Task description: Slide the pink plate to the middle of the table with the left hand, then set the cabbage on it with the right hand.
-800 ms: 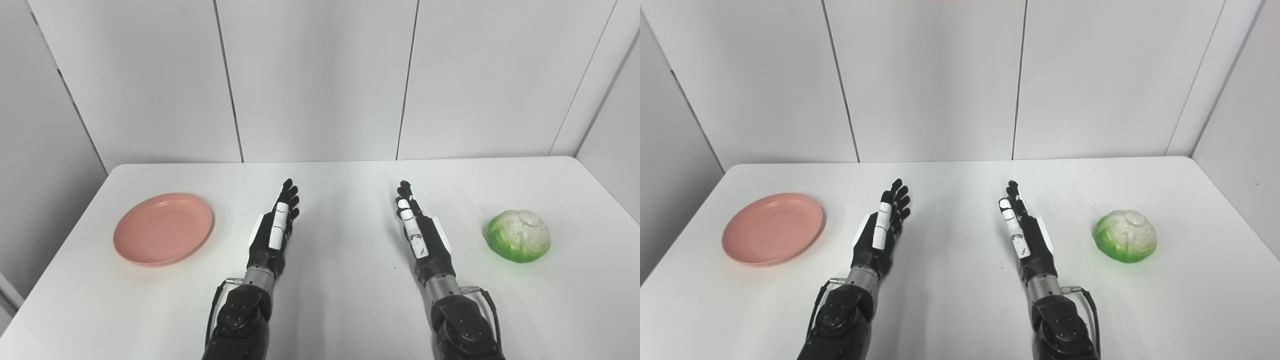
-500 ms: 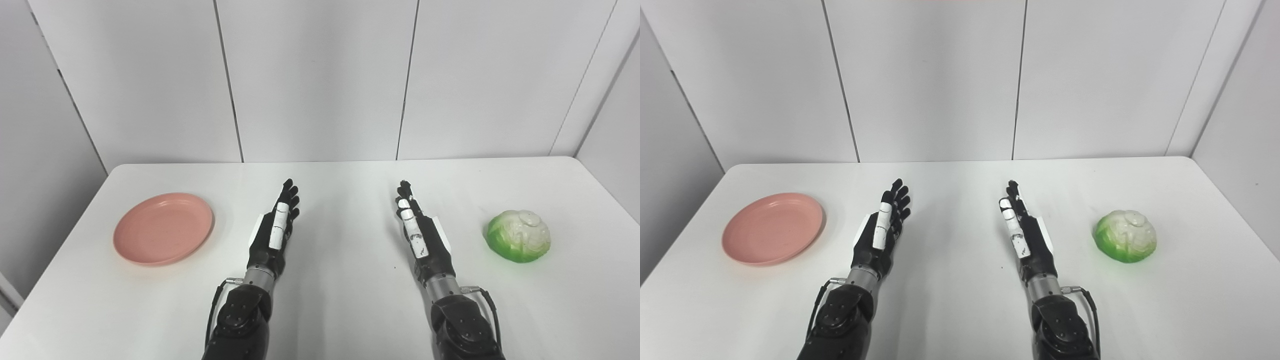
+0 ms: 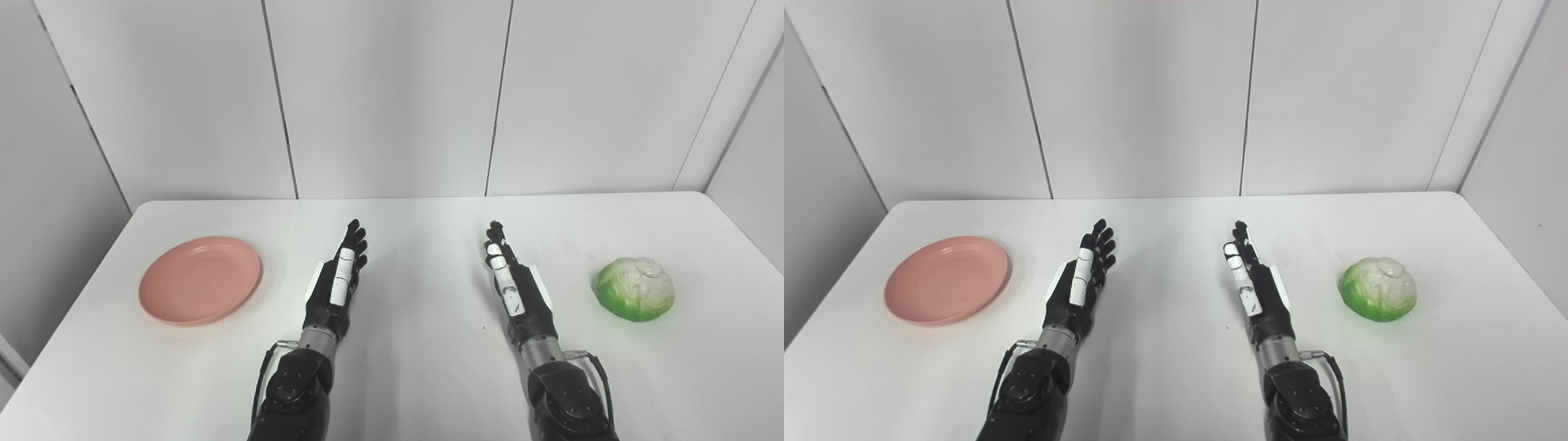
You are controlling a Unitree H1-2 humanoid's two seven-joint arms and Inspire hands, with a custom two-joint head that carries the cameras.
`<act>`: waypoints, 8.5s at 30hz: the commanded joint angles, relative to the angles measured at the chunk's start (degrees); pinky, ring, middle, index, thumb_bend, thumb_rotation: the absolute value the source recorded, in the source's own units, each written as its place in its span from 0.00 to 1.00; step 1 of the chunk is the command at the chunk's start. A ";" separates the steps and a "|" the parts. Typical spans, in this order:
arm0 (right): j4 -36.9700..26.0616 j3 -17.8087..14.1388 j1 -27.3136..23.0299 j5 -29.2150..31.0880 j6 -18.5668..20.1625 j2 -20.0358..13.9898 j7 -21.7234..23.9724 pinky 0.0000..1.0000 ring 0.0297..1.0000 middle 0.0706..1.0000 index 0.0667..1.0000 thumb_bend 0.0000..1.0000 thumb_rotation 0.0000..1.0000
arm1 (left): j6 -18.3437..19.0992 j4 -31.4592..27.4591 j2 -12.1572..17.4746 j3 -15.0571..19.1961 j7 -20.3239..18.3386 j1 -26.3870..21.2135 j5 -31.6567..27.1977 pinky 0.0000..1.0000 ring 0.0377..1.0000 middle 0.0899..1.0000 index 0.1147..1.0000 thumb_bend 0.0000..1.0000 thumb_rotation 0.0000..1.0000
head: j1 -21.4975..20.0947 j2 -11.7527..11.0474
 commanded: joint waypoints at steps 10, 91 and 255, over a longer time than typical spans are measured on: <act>-0.51 -1.54 -1.67 2.69 -3.02 -1.66 2.02 1.00 1.00 1.00 1.00 0.66 0.98 | 3.88 -7.38 3.40 2.54 0.37 0.11 -1.47 1.00 1.00 1.00 1.00 0.82 1.00 | 13.09 -3.94; 3.82 -3.25 -1.99 4.51 -6.34 -4.01 6.06 1.00 1.00 1.00 1.00 0.64 1.00 | -11.05 21.30 13.50 8.25 4.71 -10.05 -2.18 0.83 0.79 0.76 0.74 0.82 1.00 | 18.85 -6.69; -4.58 15.91 -11.89 -35.14 5.75 -8.68 -9.60 0.41 0.42 0.46 0.46 0.52 0.00 | -1.64 6.72 -1.94 0.37 -0.05 -1.10 -0.54 1.00 1.00 0.95 0.94 0.81 1.00 | 4.48 -0.15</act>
